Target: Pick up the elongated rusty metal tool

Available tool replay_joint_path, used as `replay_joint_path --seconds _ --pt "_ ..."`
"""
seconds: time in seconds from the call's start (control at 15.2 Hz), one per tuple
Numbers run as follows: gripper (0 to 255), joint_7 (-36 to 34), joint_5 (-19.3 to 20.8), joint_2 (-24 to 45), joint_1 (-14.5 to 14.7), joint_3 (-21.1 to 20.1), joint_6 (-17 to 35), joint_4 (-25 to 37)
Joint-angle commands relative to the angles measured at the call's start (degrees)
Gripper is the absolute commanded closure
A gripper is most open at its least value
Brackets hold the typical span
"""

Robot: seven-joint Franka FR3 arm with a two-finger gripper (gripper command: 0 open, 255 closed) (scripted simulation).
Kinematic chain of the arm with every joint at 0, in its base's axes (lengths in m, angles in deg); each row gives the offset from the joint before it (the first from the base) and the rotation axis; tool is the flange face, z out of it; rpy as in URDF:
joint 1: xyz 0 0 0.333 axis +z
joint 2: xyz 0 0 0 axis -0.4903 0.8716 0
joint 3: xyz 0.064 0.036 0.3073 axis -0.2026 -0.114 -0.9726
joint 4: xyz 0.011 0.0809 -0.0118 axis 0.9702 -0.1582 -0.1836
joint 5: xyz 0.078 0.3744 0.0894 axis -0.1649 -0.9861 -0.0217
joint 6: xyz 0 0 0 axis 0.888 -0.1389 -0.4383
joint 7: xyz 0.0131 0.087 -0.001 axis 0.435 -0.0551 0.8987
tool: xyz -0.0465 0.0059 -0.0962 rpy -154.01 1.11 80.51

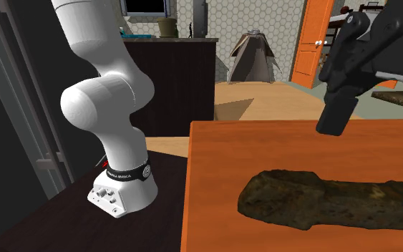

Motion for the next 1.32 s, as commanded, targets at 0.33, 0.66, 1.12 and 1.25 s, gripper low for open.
replay_joint_path --seconds 0.33,0.66,1.12,1.25 --pt "0 0.70 -0.25 1.47 -0.20 0.70 5.60 -4.02" --pt "255 0.76 -0.25 1.50 -0.22 0.74 5.62 -4.01" --pt "255 0.70 -0.25 1.47 -0.20 0.70 5.60 -4.02" --pt "255 0.76 -0.24 1.25 -0.16 0.60 4.06 -2.69"
